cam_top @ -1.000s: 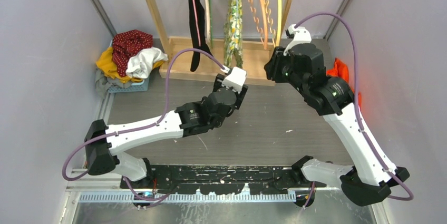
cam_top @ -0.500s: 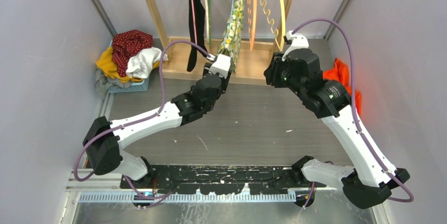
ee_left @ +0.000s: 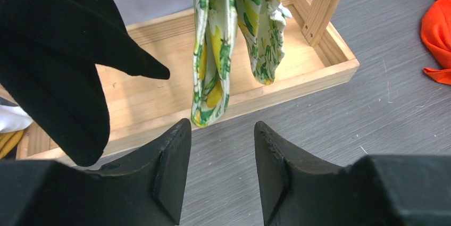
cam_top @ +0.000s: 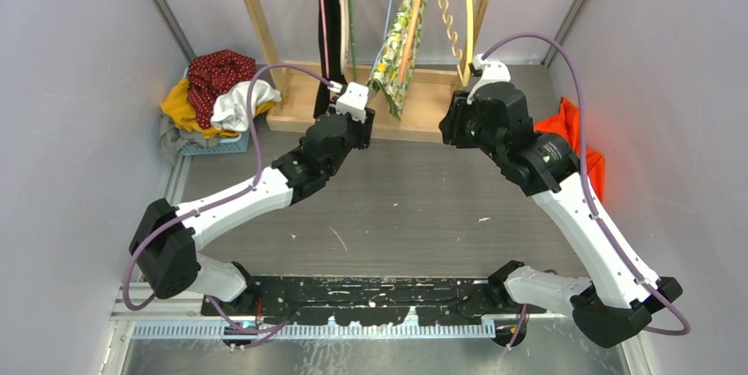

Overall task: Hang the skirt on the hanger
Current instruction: Place the hanger at the clothesline.

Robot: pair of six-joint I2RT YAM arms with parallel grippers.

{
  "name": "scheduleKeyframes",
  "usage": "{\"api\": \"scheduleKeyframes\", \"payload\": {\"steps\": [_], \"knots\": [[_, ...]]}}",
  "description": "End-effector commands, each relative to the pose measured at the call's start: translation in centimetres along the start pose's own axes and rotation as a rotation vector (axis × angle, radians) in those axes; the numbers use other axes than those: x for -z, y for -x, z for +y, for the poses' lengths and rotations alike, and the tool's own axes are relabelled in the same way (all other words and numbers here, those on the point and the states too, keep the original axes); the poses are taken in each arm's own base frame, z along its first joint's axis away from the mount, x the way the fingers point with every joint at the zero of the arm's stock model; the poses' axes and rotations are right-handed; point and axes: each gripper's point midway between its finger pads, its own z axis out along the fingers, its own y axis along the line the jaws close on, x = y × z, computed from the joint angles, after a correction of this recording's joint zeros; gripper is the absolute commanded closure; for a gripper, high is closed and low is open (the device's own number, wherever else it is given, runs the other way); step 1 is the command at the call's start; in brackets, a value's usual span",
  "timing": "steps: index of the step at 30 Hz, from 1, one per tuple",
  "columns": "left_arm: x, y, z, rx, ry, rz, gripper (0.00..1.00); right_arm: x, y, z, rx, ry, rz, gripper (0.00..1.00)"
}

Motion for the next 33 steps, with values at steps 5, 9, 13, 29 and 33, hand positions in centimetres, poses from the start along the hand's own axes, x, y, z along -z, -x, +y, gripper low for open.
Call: {"api": "scheduleKeyframes", "payload": {"steps": [5,9,13,29,33], "knots": [[-0.8,4.3,1.1,0.104,-0.030,-0.172,0.54,-0.3,1.0,0.3,0.003,0.014,-0.042,0.63],[-1.0,5.2,0.7,0.119,-0.057,-0.204,0.59,-0.6,0.7,0.2,0.007,0.010,-0.035,0.63],[-1.1,5.4,0.6,0.124,-0.061,-0.210,0.82,-1.0,0.5,0.3,0.012,0.010,-0.028,0.63],[-1.5,1.2,0.9,0.164,-0.032,-0.188,1.00,-0.5,0.7,0.2,-0.006,0.010,-0.034,0.63],[-1.8,-0.2,0.9,0.175,-0.021,-0.176,1.00,-0.4,0.7,0.3,-0.009,0.013,-0.031,0.63]]}}
